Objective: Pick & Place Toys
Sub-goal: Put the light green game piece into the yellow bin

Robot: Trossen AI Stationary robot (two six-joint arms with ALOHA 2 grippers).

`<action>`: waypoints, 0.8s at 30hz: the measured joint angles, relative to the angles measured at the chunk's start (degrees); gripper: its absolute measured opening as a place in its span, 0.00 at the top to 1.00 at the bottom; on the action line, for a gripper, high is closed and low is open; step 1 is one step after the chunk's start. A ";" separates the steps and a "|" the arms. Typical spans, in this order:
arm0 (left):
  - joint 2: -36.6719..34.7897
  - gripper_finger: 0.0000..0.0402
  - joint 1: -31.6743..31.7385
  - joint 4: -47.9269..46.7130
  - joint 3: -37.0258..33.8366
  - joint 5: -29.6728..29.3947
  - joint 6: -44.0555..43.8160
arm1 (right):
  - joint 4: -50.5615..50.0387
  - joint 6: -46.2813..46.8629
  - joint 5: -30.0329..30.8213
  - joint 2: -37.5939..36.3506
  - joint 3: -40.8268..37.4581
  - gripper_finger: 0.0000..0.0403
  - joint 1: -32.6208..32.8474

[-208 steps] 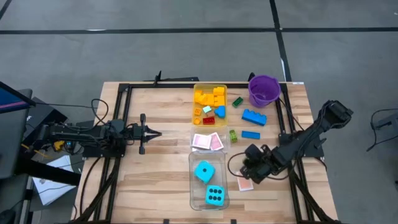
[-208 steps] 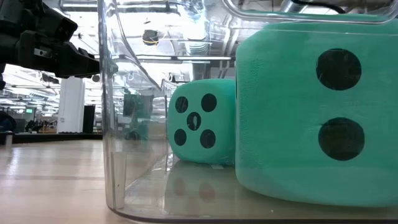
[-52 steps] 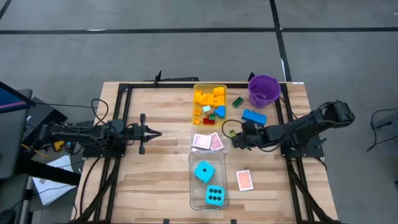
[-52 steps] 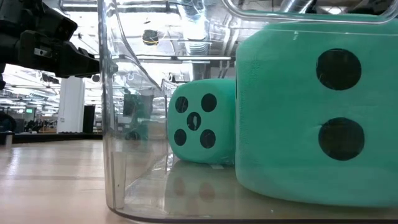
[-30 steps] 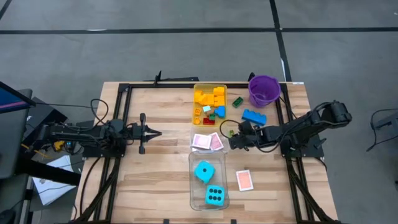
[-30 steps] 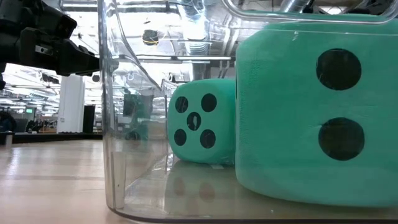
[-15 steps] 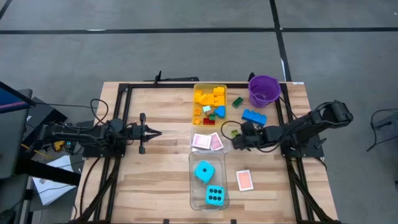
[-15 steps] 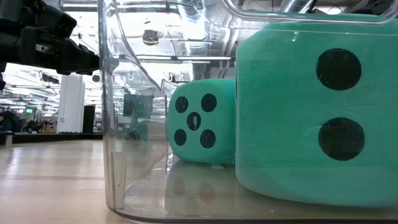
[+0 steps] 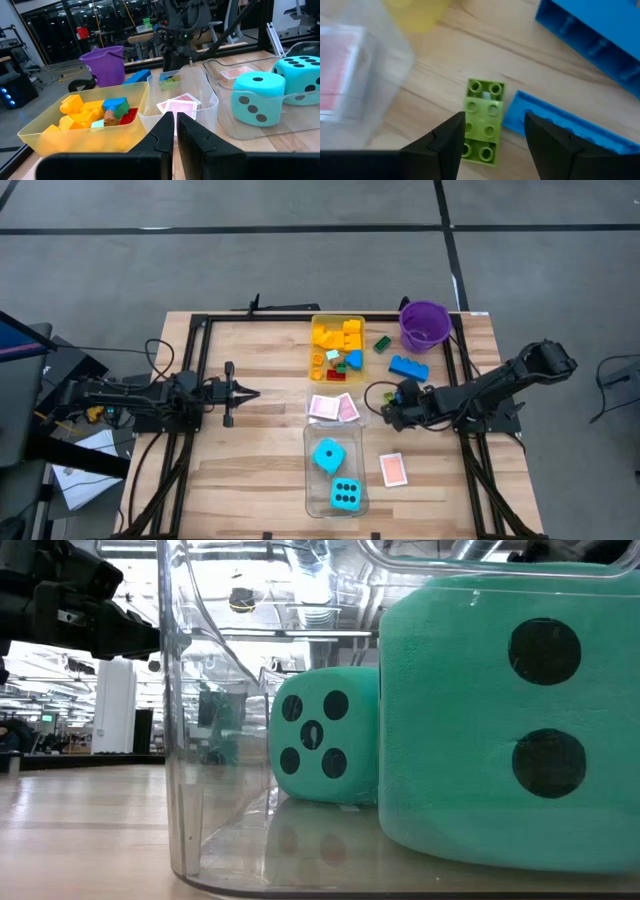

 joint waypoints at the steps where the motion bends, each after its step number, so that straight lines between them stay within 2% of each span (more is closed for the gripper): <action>1: -0.02 0.96 0.02 0.00 0.00 0.00 -0.01 | 0.28 0.23 0.57 -0.34 0.00 0.51 0.41; 7: -0.02 0.96 -0.01 0.00 0.00 0.00 0.02 | 4.87 -0.40 1.79 -0.01 0.07 0.51 2.08; 13: -0.02 0.96 -0.01 0.00 0.00 0.01 0.02 | 5.31 -1.39 1.69 2.17 0.11 0.51 2.01; 21: -0.02 0.96 0.01 0.00 0.00 0.01 0.01 | 4.65 -1.52 1.77 2.41 0.90 0.38 0.70; 24: -0.02 0.96 0.00 0.00 0.00 0.00 0.02 | 4.70 -1.39 0.58 2.41 0.90 0.36 0.39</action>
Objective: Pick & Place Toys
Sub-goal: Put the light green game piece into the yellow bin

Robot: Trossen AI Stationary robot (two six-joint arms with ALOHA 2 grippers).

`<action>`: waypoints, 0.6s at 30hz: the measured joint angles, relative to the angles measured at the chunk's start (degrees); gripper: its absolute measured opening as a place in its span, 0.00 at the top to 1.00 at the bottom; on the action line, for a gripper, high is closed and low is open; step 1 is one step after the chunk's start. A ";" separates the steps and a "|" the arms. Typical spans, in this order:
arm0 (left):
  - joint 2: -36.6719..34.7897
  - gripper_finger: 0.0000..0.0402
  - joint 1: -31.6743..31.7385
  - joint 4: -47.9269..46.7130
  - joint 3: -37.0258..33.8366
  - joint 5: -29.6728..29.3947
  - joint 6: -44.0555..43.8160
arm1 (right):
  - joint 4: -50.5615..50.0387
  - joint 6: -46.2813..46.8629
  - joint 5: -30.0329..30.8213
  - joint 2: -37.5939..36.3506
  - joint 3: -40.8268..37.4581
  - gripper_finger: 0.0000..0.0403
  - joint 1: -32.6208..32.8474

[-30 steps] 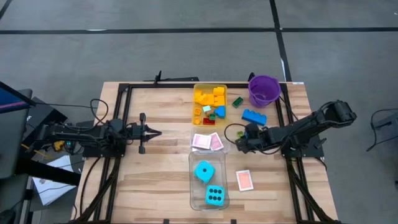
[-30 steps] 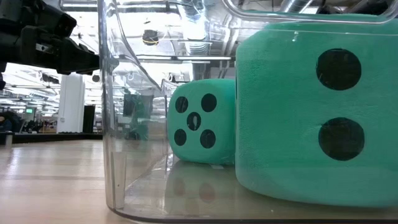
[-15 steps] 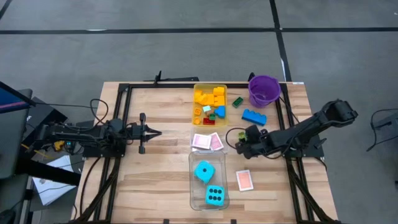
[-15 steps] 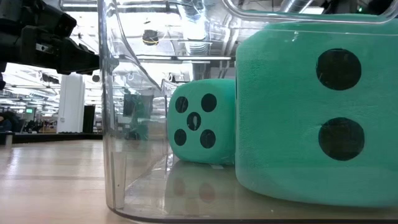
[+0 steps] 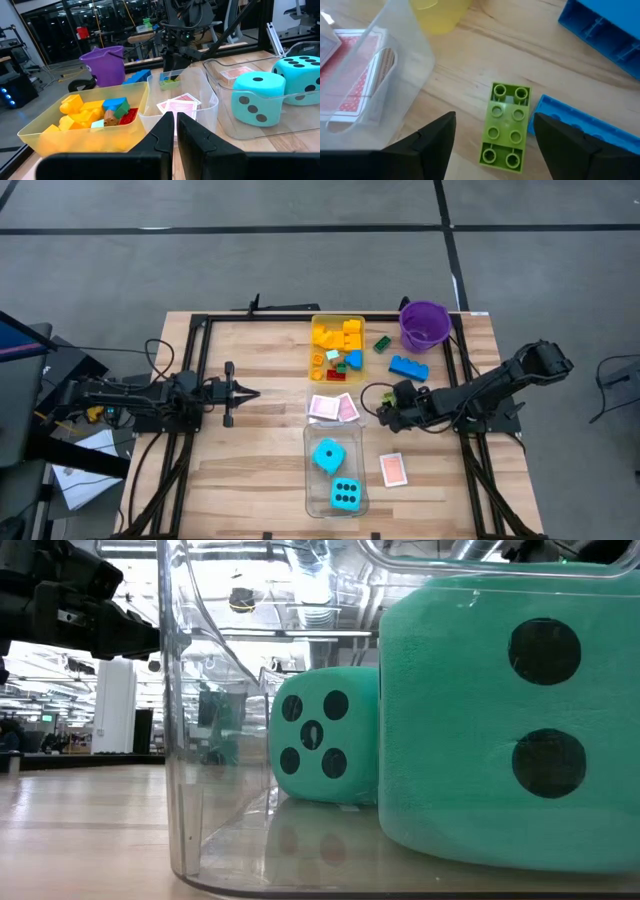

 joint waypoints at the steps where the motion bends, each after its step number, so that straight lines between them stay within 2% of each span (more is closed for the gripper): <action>1: 0.02 0.96 0.02 0.00 0.00 0.02 0.00 | 0.11 0.03 -0.05 0.00 0.00 0.36 0.02; 11: 0.02 0.96 0.01 0.00 0.00 0.01 0.00 | 2.74 -0.78 -2.26 6.95 0.04 0.35 -1.88; 18: 0.02 0.96 0.02 0.02 0.00 0.02 0.00 | 2.79 -1.20 -2.78 7.54 0.04 0.35 -2.53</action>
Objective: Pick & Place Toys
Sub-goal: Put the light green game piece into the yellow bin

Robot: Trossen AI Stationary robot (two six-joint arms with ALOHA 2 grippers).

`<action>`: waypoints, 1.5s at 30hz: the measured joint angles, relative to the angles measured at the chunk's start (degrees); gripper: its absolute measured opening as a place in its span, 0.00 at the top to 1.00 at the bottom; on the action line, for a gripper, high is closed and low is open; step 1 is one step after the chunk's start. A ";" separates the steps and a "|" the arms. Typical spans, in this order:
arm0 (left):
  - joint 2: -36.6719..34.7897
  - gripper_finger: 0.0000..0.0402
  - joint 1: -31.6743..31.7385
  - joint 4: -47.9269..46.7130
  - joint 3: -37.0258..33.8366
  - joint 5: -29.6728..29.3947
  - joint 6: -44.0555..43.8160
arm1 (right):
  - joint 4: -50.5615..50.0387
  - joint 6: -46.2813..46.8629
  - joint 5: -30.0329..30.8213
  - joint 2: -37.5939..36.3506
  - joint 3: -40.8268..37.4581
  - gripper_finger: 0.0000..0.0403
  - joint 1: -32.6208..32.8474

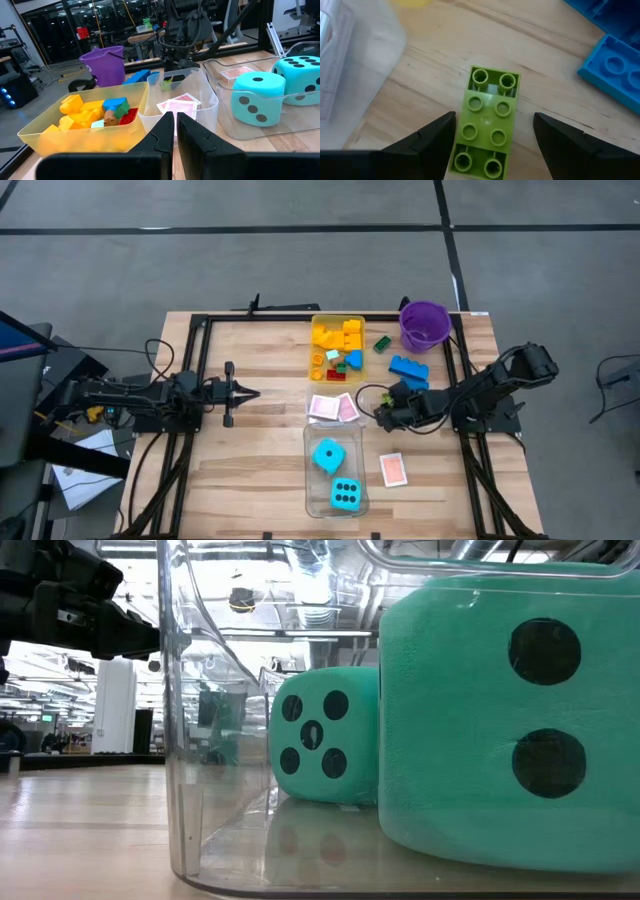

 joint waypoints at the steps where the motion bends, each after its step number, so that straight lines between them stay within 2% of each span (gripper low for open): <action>1: -0.02 0.96 -0.02 0.00 0.00 -0.02 0.00 | 0.00 -0.11 -0.02 0.00 0.00 0.35 0.02; 5: -0.02 0.96 -0.01 0.00 0.00 -0.01 -0.01 | -0.02 -0.24 -0.02 0.00 0.00 0.38 0.02; 8: 0.00 0.96 -0.02 0.00 0.00 -0.02 0.00 | -0.04 -0.24 -0.02 0.00 0.00 0.43 0.02; 15: 0.00 0.96 -0.01 0.00 0.00 -0.02 -0.01 | 0.25 -1.68 -0.03 -0.04 0.00 0.66 0.13; 23: -0.02 0.96 0.00 0.00 0.00 -0.02 0.00 | -0.08 -2.38 0.58 -1.29 0.00 0.66 0.85; 35: -0.01 0.96 -0.01 0.00 0.00 -0.02 -0.01 | -1.15 -2.46 7.51 -10.99 -0.02 0.66 4.46; 40: -0.02 0.96 -0.02 0.00 0.00 -0.02 0.00 | 1.78 -7.35 10.22 -15.41 0.03 0.66 3.33; 45: -0.02 0.96 0.00 0.00 0.00 -0.01 -0.01 | 3.45 -17.32 10.03 -18.15 2.92 0.66 -2.57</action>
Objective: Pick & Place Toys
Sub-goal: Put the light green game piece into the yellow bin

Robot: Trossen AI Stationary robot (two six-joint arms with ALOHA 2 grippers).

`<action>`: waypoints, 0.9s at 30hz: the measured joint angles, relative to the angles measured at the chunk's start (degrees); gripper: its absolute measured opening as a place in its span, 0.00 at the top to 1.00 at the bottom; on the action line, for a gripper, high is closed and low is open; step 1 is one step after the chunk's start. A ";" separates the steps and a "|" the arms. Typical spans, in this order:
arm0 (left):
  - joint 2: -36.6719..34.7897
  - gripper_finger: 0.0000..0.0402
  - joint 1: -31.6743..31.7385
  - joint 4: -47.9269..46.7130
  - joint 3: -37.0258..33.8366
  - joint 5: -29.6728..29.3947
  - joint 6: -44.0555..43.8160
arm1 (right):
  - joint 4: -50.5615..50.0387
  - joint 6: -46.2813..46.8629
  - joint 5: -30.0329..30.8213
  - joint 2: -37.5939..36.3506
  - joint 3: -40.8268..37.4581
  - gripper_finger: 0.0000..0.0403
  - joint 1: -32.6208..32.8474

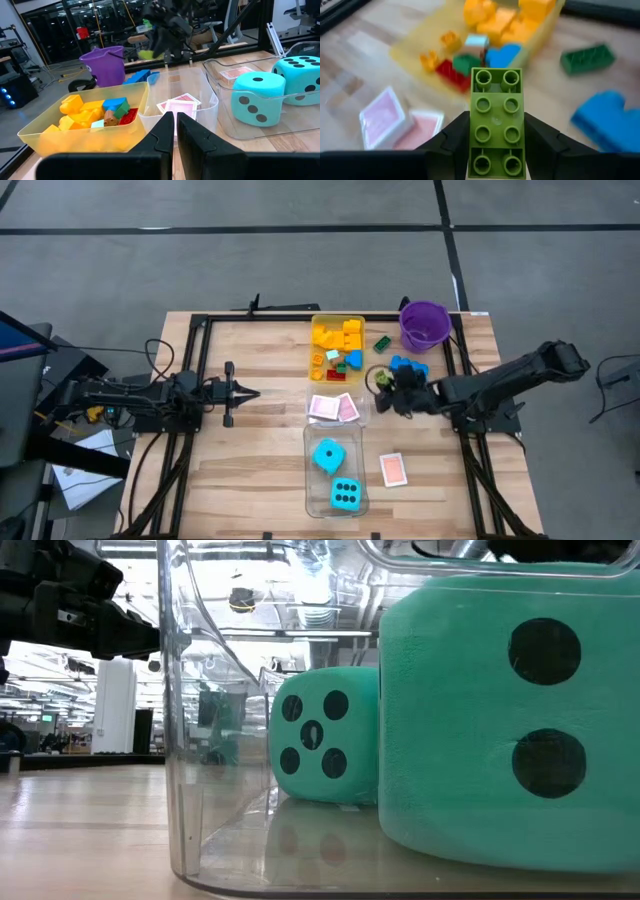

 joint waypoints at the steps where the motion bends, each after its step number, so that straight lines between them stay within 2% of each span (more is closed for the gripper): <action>1: 0.00 0.96 -0.01 0.00 0.00 0.00 0.00 | 0.00 -2.22 -0.45 -0.06 1.06 0.66 -1.69; 6: 0.02 0.96 0.00 0.00 0.00 -0.01 -0.01 | 2.28 -16.23 -7.51 1.64 7.04 0.66 -11.67; 11: 0.00 0.96 -0.01 0.00 0.00 0.00 -0.01 | 7.18 -29.45 -19.27 6.03 12.22 0.66 -21.44; 19: 0.00 0.96 -0.01 0.02 0.00 -0.02 0.00 | 9.97 -39.08 -36.71 19.05 20.49 0.66 -32.70; 27: 0.00 0.96 0.00 0.04 0.00 -0.02 0.01 | 8.92 -44.95 -40.65 32.84 28.99 0.63 -35.08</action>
